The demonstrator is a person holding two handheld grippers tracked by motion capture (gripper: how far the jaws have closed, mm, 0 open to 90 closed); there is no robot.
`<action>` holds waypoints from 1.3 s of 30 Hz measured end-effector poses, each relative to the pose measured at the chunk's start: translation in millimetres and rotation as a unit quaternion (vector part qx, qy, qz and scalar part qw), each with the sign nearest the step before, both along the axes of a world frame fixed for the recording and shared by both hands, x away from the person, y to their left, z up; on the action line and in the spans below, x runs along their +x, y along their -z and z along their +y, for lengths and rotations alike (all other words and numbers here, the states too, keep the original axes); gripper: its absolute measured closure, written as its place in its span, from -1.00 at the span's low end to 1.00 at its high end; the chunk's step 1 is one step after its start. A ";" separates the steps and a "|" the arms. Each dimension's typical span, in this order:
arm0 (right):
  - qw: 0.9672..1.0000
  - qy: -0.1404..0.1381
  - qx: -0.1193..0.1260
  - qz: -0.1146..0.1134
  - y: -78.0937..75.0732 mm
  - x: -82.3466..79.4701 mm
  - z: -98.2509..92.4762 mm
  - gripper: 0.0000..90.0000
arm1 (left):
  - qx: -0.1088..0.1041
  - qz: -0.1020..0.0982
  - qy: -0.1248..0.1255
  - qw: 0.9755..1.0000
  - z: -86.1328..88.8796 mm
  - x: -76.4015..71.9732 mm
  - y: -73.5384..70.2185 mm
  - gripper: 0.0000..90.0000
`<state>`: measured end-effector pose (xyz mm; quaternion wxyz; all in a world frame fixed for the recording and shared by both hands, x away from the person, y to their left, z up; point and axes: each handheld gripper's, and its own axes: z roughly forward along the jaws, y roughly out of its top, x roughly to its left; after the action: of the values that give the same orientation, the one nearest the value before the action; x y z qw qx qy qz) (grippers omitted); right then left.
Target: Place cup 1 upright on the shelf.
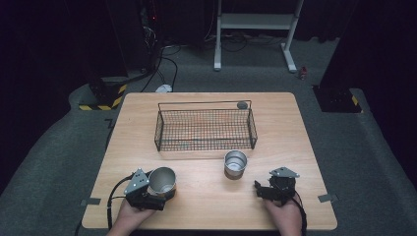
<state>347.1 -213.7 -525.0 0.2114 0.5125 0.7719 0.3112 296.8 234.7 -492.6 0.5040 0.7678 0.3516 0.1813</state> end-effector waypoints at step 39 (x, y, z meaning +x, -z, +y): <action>1.000 0.000 0.000 0.000 0.0 -0.1 0.0 -0.80 | -0.026 -0.019 -0.016 0.999 10.1 -5.7 -9.2 -0.70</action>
<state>347.0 -213.7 -525.1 0.2117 0.5126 0.7717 0.3113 291.0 244.8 -483.4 0.5272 0.7453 0.3584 0.1950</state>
